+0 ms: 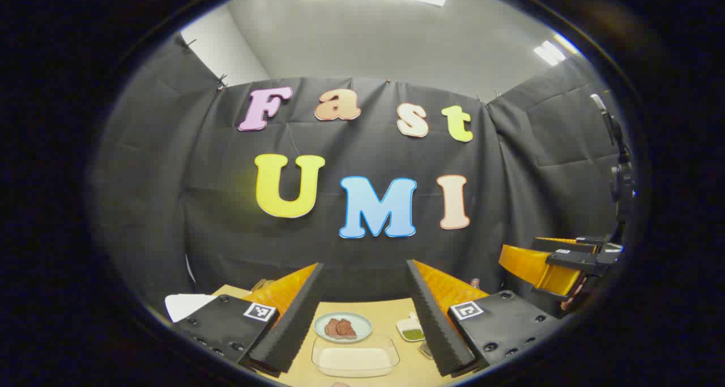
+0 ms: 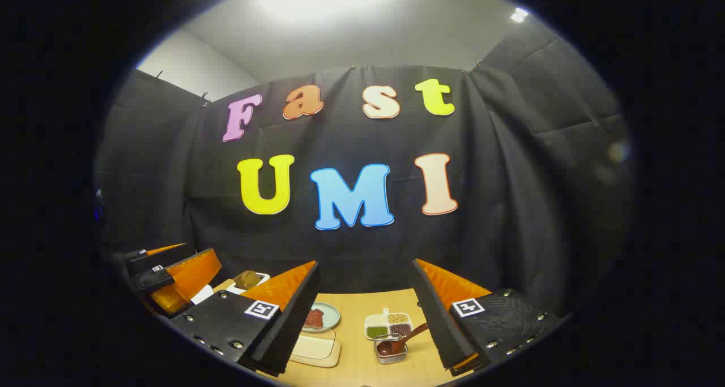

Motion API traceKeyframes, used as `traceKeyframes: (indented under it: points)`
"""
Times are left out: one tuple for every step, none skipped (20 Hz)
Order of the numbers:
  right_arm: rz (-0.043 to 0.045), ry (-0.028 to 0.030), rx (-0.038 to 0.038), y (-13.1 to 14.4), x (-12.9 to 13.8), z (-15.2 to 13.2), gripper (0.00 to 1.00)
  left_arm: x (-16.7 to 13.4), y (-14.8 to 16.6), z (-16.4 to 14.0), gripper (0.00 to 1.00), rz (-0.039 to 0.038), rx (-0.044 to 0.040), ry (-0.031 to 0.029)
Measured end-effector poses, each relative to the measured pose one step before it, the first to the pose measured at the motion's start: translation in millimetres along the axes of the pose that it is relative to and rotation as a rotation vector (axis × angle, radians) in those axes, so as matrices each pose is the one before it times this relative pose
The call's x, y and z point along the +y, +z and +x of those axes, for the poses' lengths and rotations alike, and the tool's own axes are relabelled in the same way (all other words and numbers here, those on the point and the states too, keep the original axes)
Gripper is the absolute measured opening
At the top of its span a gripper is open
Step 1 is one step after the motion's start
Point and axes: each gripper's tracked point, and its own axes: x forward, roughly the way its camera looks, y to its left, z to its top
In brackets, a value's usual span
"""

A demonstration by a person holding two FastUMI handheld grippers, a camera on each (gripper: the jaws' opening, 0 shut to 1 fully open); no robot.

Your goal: Close the left gripper, press the button to open the rice cooker; take a wooden spoon from the chopstick holder with the right hand, scoop a spoonful of rice and pour it into the rice cooker, then put the wooden spoon back into the chopstick holder.

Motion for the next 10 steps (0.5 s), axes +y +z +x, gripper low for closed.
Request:
traceKeyframes:
  points:
    - [-0.01037,-0.01182,-0.00039,0.36,0.97,-1.04,0.95,3.37,0.36,-1.15,0.96,-0.00727,-0.00216,-0.00823]
    - [-0.00806,-0.01170,-0.00087,1.45,2.11,-2.24,0.96,3.31,2.83,-1.05,0.96,-0.00345,-0.00280,-0.00946]
    - [-0.00541,-0.00671,-0.00248,0.36,3.18,-1.88,0.96,3.77,0.63,-1.35,0.96,0.00062,-0.00315,-0.00801]
    - [-0.00207,-0.00608,-0.00371,1.49,2.46,-3.09,0.96,3.61,-0.10,-0.31,0.96,-0.00101,0.00159,-0.00701]
    - [-0.00325,-0.00967,-0.00131,-0.45,2.05,-2.27,0.96,1.85,-1.73,-0.35,0.96,-0.00481,0.00551,-0.01010]
    - [-0.00196,-0.00237,-0.00340,0.79,2.97,-3.49,0.96,2.18,-0.06,-1.17,0.96,-0.00515,0.00314,-0.00734]
    - [-0.00022,-0.00371,-0.00564,1.73,3.60,-3.97,0.96,4.42,0.31,-0.25,0.96,-0.00279,-0.00048,-0.00124]
    - [0.00181,0.00130,-0.00638,1.56,2.94,-3.08,0.96,3.94,0.92,-1.50,0.96,0.00071,-0.00180,0.00316]
    - [0.00538,0.00223,-0.00315,1.93,2.67,-3.22,0.96,2.59,0.60,-3.41,0.96,0.00395,0.00005,0.00481]
    - [0.00993,0.00745,0.00069,1.18,3.02,-2.39,0.96,2.56,1.57,-2.20,0.96,0.00547,0.00028,0.00751]
